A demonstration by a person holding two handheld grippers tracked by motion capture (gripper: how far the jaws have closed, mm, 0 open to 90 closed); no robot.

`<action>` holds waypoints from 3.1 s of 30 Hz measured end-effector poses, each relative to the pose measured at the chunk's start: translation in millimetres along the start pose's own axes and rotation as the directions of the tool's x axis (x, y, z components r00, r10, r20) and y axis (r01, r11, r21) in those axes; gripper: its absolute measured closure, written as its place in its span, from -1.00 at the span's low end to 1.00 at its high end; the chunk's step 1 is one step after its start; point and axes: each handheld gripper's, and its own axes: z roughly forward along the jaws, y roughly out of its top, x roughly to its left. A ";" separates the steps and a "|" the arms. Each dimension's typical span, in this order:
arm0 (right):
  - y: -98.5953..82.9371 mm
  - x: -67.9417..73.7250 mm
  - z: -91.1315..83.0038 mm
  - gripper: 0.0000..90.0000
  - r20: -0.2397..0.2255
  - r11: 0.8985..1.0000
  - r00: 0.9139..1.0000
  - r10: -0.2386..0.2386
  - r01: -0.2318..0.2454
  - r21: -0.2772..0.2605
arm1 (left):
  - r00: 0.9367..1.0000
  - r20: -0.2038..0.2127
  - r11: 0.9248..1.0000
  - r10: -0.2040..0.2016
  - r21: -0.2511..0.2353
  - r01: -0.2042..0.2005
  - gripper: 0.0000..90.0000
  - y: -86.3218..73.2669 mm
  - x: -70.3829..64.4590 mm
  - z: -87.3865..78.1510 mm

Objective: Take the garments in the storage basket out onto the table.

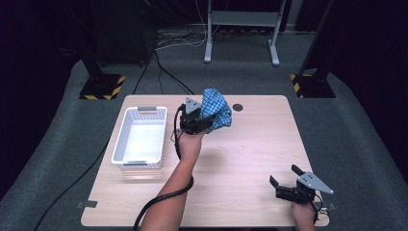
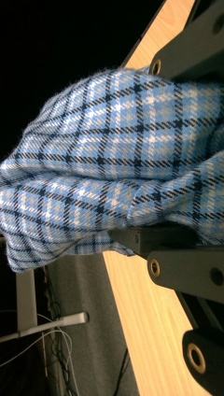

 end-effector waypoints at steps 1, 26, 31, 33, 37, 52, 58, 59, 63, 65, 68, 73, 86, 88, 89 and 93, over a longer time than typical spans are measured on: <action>0.0 0.0 0.0 -1.00 0.000 1.000 1.000 0.000 0.000 0.000 | 1.000 0.001 1.000 0.002 0.002 -0.002 0.16 -1.1 0.2 0.7; 0.0 0.0 -0.1 -1.00 -0.002 1.000 1.000 -0.001 0.001 -0.001 | 1.000 0.015 0.999 0.005 0.032 -0.005 0.16 -38.3 4.9 17.5; 0.0 0.0 0.0 -1.00 -0.003 1.000 1.000 -0.001 0.001 0.000 | 1.000 0.010 0.999 -0.004 0.045 0.003 0.16 -46.0 5.8 20.7; 0.0 0.0 -0.1 -1.00 -0.003 1.000 1.000 -0.001 0.001 -0.001 | 1.000 0.009 0.999 -0.002 0.049 0.002 0.16 -48.7 6.0 22.0; 0.0 0.1 -0.1 -1.00 -0.004 1.000 1.000 -0.002 0.002 0.000 | 1.000 0.006 0.998 -0.008 0.060 0.008 0.16 -54.3 6.8 24.3; 0.0 -0.1 -0.2 -1.00 -0.005 1.000 1.000 -0.002 0.002 -0.001 | 1.000 -0.006 0.994 -0.021 0.105 0.022 0.16 -73.6 11.5 28.8; 0.0 0.0 -0.1 -1.00 -0.005 1.000 1.000 -0.002 0.002 -0.001 | 1.000 0.001 0.994 -0.024 0.107 0.024 0.16 -79.9 12.6 30.1; -0.1 0.0 -0.1 -1.00 -0.005 1.000 1.000 -0.002 0.002 -0.001 | 1.000 0.004 0.994 -0.022 0.108 0.022 0.16 -80.8 12.5 30.5; -0.1 0.1 -0.2 -1.00 -0.005 1.000 1.000 -0.002 0.002 -0.002 | 1.000 0.006 0.993 -0.016 0.116 0.015 0.16 -85.1 11.2 32.7; -0.1 0.0 -0.2 -1.00 -0.005 1.000 1.000 -0.002 0.002 -0.002 | 1.000 0.006 0.992 -0.014 0.123 0.013 0.16 -87.1 10.9 33.6; -0.1 -0.1 -0.3 -1.00 -0.005 1.000 1.000 -0.001 0.001 -0.002 | 1.000 0.003 0.992 -0.014 0.129 0.013 0.16 -90.1 10.6 35.0; -0.2 -0.2 -0.4 -1.00 -0.006 1.000 1.000 -0.001 0.001 -0.004 | 1.000 0.001 0.990 -0.016 0.141 0.016 0.15 -95.1 11.2 36.6; -0.2 -0.3 -0.5 -1.00 -0.008 1.000 1.000 0.000 0.000 -0.005 | 1.000 0.000 0.987 -0.012 0.162 0.012 0.11 -106.7 12.2 39.6; -0.2 -0.4 -0.5 -1.00 -0.008 1.000 1.000 0.001 -0.001 -0.005 | 1.000 0.001 0.986 -0.004 0.168 0.003 0.10 -107.2 12.1 40.1; -0.2 -0.3 -0.5 -1.00 -0.008 1.000 1.000 0.000 0.000 -0.005 | 1.000 0.002 0.985 -0.003 0.171 0.002 0.09 -107.4 12.1 40.4; -0.2 -0.3 -0.6 -1.00 -0.008 1.000 1.000 0.000 0.000 -0.005 | 1.000 0.002 0.985 -0.004 0.171 0.004 0.08 -107.3 12.3 40.0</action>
